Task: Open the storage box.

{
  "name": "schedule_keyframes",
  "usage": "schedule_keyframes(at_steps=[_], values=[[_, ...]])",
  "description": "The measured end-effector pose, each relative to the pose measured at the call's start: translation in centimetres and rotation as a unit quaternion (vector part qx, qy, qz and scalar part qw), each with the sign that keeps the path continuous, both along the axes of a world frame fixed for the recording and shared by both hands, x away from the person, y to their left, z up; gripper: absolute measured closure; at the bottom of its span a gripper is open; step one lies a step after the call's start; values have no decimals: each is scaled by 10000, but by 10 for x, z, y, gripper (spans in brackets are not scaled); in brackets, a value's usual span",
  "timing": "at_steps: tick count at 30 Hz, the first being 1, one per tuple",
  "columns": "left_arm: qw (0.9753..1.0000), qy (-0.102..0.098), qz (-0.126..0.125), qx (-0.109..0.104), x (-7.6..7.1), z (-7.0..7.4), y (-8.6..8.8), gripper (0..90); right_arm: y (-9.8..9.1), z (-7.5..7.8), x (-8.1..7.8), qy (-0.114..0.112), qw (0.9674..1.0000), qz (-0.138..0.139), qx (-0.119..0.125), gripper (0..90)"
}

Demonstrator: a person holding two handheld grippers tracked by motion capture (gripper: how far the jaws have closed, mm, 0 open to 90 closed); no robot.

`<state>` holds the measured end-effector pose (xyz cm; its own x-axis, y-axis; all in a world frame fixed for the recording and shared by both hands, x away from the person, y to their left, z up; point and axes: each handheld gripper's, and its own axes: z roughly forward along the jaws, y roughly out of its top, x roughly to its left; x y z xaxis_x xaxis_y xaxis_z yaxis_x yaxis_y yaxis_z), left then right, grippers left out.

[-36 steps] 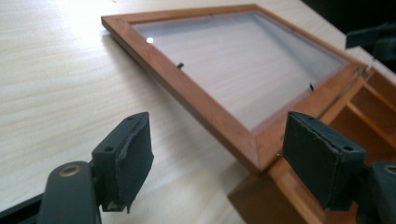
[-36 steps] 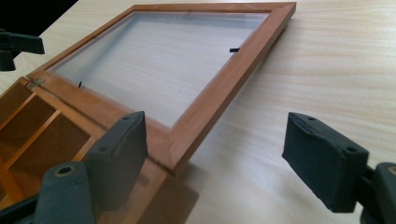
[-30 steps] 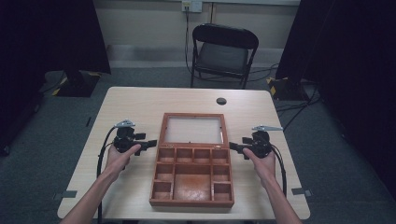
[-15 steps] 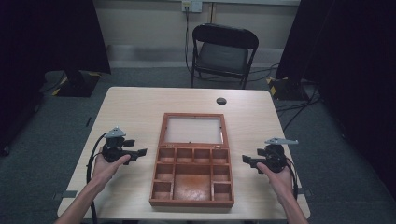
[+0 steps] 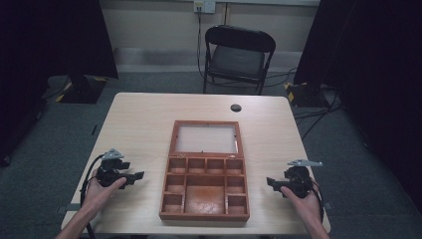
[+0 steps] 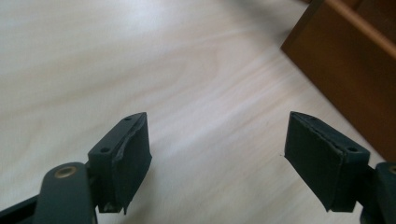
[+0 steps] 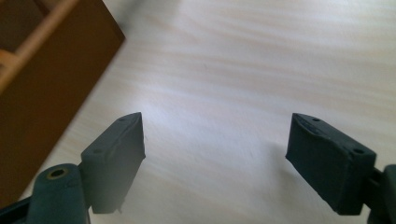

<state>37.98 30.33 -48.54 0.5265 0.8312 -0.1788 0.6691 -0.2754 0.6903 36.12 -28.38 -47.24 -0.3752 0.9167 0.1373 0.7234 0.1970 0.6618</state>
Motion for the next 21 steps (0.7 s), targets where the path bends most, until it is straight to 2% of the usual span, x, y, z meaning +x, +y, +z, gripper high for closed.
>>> schedule_keyframes(at_steps=[1, 2, 3, 5, 6, 8, 9, 11, 14, 18, 21], values=[[9999, 39, 57, 104, -1, -2, 1, 221, -1, -2, -2, 5, 10000, -15, -27, 184], [9997, -19, 100, 213, -3, -4, 2, 222, -2, -4, -4, -29, 10000, -51, -42, 181], [9998, -54, 108, 178, -4, -5, 3, 222, -4, -7, -5, -25, 9999, -93, -96, 178], [9996, -94, 132, 249, -5, -5, 3, 219, -7, -14, -4, 4, 9996, -121, -267, 158], [9990, -214, 122, 372, -5, -7, 2, 219, -10, -16, -4, -92, 9992, -159, -355, 157], [9957, -490, 70, 789, -6, -11, -1, 203, -15, -17, -3, -165, 9986, -294, -410, 146], [9965, -467, 189, 669, -6, -13, -1, 165, -17, -19, -3, -262, 9981, -367, -416, 144], [9959, -524, 232, 694, -6, -14, -1, 137, -18, -25, -3, -521, 9959, -457, -588, 106], [9954, -640, 316, 645, -6, -17, -3, 100, -16, -27, -4, -589, 9953, -525, -560, 54], [9954, -612, 389, 625, -6, -17, -5, 81, -14, -28, -3, -587, 9953, -520, -576, 37], [9953, -607, 360, 659, -6, -17, -4, 80, -12, -28, -5, -575, 9946, -630, -598, 37]])
